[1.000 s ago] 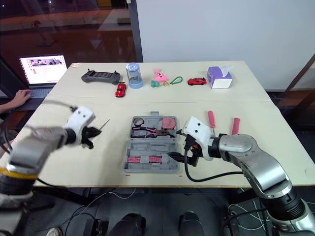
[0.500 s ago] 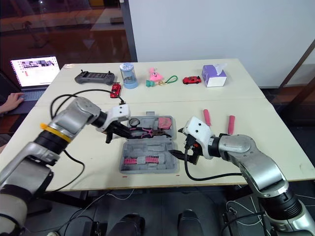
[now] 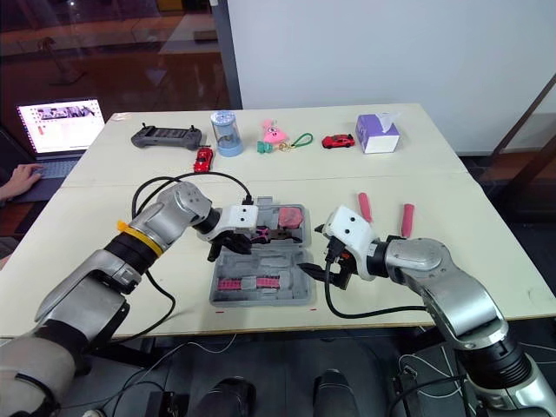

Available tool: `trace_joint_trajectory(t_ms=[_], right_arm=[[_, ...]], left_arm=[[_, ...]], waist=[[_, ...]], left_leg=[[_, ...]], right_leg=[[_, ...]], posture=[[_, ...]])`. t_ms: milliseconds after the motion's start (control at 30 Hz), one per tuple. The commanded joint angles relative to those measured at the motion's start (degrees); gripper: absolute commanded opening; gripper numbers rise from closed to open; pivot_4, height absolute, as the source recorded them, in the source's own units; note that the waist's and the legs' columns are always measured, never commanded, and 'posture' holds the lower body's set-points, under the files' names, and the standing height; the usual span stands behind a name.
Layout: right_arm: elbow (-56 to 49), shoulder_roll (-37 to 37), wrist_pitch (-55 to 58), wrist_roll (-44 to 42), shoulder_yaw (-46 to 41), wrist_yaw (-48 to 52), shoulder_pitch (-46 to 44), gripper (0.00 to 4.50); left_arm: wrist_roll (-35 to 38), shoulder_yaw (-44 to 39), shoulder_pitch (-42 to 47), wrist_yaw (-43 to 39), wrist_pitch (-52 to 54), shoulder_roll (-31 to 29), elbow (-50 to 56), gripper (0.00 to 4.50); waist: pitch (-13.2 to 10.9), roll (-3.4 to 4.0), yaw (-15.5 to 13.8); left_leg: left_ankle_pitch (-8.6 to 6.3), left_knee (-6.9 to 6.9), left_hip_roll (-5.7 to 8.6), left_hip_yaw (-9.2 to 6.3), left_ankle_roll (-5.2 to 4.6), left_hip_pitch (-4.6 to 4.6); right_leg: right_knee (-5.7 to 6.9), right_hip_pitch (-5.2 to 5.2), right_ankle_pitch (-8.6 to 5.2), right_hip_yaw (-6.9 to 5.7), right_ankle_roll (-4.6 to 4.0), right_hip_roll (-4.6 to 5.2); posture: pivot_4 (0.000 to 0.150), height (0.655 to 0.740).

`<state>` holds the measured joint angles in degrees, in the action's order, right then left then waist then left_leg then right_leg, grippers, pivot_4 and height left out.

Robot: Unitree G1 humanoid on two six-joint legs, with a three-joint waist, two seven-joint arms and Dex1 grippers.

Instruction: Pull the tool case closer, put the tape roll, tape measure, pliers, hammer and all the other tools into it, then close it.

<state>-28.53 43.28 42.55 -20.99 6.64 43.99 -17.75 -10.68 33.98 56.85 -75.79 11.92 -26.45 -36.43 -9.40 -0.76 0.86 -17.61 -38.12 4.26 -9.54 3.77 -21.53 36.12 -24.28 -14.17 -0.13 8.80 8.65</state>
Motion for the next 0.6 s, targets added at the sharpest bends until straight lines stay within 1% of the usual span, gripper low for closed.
trace_joint_trajectory(t_ms=[33, 233, 400, 600], right_arm=[[-2.68, -0.59, 0.05, -0.39, -0.38, -0.66, 0.27, 4.50], [-3.41, -1.62, 0.67, -0.32, -0.14, -1.74, 0.69, 4.50], [-4.47, -1.94, 1.40, -0.57, -0.37, -2.44, 1.29, 4.50], [-5.03, -1.93, 1.99, -0.63, -0.72, -2.91, 1.75, 4.50]], left_arm=[[-1.71, -0.26, 1.84, -0.26, -1.45, 0.81, -0.37, 0.01], [-3.72, -0.13, 2.76, -0.84, -0.48, 2.81, -1.31, 0.01], [-5.76, 0.39, 2.79, -0.29, -2.52, 3.72, -3.41, 0.01], [-6.56, -0.06, 2.78, -0.14, -3.29, 4.84, -3.98, 0.01]], waist=[[0.00, 0.00, -0.09], [0.00, 0.00, -0.02], [0.00, 0.00, 0.12], [0.00, 0.00, -0.07]], left_leg=[[0.00, -0.01, 0.00, 0.00, 0.00, 0.00], [0.00, -0.02, 0.01, 0.00, 0.00, 0.01], [0.00, -0.01, 0.00, 0.00, 0.00, 0.03], [0.00, -0.02, 0.01, 0.00, 0.00, 0.04]], right_leg=[[0.01, 0.00, 0.00, 0.00, 0.00, 0.00], [0.02, 0.01, 0.00, 0.00, 0.01, 0.00], [0.02, 0.01, 0.00, 0.00, 0.01, -0.01], [0.03, 0.04, 0.00, 0.00, 0.01, 0.00]], posture=[[0.150, 0.7400], [0.150, 0.7400], [0.150, 0.7400], [0.150, 0.7400]])
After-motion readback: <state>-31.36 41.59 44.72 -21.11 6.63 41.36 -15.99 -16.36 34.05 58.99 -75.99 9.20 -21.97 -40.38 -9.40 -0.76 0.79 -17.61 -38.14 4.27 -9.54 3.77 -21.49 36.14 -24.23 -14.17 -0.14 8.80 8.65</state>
